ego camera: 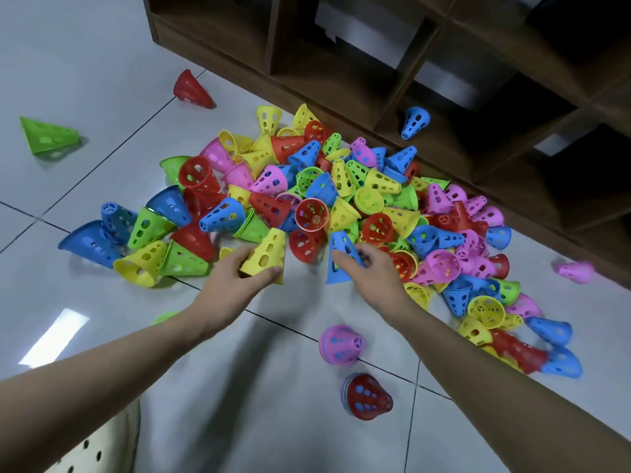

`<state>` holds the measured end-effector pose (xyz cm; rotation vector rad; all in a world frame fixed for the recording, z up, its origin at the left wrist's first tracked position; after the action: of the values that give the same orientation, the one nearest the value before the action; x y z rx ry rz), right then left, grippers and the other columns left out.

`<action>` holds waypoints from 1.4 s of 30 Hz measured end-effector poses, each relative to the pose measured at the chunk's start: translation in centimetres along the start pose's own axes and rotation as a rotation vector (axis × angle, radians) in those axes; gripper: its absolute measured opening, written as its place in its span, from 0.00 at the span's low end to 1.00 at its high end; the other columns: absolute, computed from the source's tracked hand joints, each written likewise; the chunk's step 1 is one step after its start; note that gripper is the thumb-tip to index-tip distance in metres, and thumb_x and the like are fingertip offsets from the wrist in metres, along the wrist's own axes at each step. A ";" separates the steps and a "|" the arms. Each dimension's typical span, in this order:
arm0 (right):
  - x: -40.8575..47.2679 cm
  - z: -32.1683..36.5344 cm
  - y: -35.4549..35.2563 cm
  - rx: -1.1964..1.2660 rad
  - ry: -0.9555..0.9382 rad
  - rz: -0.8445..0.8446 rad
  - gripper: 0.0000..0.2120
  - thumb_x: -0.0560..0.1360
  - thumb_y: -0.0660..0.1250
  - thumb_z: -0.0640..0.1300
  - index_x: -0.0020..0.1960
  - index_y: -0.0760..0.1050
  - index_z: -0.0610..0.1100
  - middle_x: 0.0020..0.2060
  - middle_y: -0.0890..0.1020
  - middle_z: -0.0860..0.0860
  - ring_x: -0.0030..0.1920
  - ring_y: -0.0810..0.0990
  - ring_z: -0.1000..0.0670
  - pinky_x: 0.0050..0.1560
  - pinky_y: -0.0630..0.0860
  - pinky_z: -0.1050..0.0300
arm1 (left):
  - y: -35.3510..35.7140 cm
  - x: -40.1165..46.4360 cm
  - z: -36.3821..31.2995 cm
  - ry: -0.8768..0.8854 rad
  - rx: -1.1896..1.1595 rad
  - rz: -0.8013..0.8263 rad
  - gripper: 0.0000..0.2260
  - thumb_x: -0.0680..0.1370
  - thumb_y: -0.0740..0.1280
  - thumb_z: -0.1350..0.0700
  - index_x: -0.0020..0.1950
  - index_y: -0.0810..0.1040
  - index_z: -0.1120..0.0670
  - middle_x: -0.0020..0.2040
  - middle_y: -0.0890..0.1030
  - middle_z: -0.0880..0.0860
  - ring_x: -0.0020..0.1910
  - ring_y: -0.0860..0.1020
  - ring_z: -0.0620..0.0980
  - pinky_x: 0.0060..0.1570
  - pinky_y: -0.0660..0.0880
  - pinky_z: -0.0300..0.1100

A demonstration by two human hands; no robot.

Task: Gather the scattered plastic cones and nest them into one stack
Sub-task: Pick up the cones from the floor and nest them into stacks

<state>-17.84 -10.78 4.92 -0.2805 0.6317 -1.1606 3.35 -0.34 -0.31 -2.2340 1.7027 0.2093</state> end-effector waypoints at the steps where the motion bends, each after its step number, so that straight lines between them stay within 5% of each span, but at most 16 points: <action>1: -1.4 -0.2 -1.5 0.015 0.007 -0.035 0.15 0.77 0.71 0.51 0.46 0.78 0.37 0.32 0.73 0.53 0.30 0.69 0.58 0.32 0.64 0.66 | 1.1 -0.2 -0.3 0.007 0.001 0.045 0.18 0.70 0.73 0.42 0.55 0.79 0.48 0.43 0.79 0.47 0.37 0.75 0.42 0.39 0.71 0.37; 5: -8.6 -2.0 -6.4 -0.044 0.009 -0.073 0.08 0.78 0.69 0.49 0.45 0.78 0.46 0.33 0.77 0.62 0.33 0.71 0.60 0.35 0.67 0.67 | 5.3 -1.2 -1.0 0.090 0.078 0.239 0.21 0.66 0.79 0.45 0.56 0.78 0.44 0.47 0.80 0.45 0.45 0.78 0.43 0.45 0.74 0.38; 9: -14.4 -5.3 -8.6 -0.106 0.049 -0.143 0.03 0.77 0.71 0.48 0.49 0.79 0.51 0.42 0.82 0.57 0.38 0.74 0.58 0.39 0.68 0.66 | 9.1 -2.3 -1.1 0.208 0.126 0.436 0.22 0.66 0.80 0.52 0.57 0.78 0.46 0.49 0.82 0.46 0.48 0.80 0.47 0.51 0.78 0.47; 15: -17.4 -9.8 -6.7 -0.156 0.071 -0.127 0.15 0.72 0.76 0.44 0.53 0.76 0.58 0.47 0.82 0.60 0.51 0.78 0.54 0.48 0.71 0.67 | 12.1 -1.9 -0.3 0.291 0.265 0.538 0.24 0.66 0.80 0.47 0.58 0.76 0.43 0.52 0.81 0.43 0.51 0.80 0.44 0.55 0.77 0.47; 25: -17.6 -12.6 -5.4 -0.238 0.062 -0.049 0.18 0.71 0.77 0.43 0.55 0.74 0.53 0.51 0.79 0.59 0.54 0.75 0.57 0.51 0.69 0.71 | 13.7 -0.8 2.6 0.262 0.518 0.680 0.23 0.72 0.77 0.50 0.65 0.77 0.45 0.59 0.80 0.44 0.57 0.78 0.45 0.60 0.75 0.42; 32: -17.5 -14.5 -5.2 -0.244 0.078 -0.031 0.18 0.71 0.77 0.45 0.54 0.73 0.56 0.51 0.79 0.62 0.55 0.76 0.58 0.52 0.70 0.70 | 10.6 -0.6 3.2 0.221 0.622 0.608 0.30 0.70 0.77 0.42 0.68 0.75 0.50 0.62 0.78 0.50 0.61 0.77 0.48 0.63 0.72 0.44; 36: -17.3 -15.4 -4.9 -0.279 0.046 0.006 0.18 0.71 0.77 0.47 0.57 0.74 0.55 0.51 0.78 0.61 0.55 0.77 0.56 0.55 0.74 0.61 | 6.1 1.0 3.1 0.412 0.775 0.258 0.28 0.69 0.63 0.34 0.60 0.79 0.52 0.58 0.78 0.54 0.58 0.77 0.56 0.59 0.73 0.55; 42: -16.8 -15.5 -4.9 -0.291 0.031 0.021 0.19 0.70 0.78 0.47 0.58 0.75 0.53 0.51 0.79 0.58 0.53 0.77 0.56 0.53 0.74 0.63 | 2.0 4.5 3.3 0.306 1.017 -0.055 0.25 0.72 0.74 0.42 0.62 0.77 0.56 0.60 0.76 0.60 0.59 0.73 0.64 0.58 0.68 0.57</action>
<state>-35.04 4.37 0.41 -0.5026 0.8304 -1.0533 2.99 -3.77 -5.15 -1.5508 1.3768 -0.8576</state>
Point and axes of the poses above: each hand's wrist, its own x-axis towards the middle knuckle, its own y-axis out of the palm, z = x × y, the point moved 3 cm from there along x, towards the middle knuckle
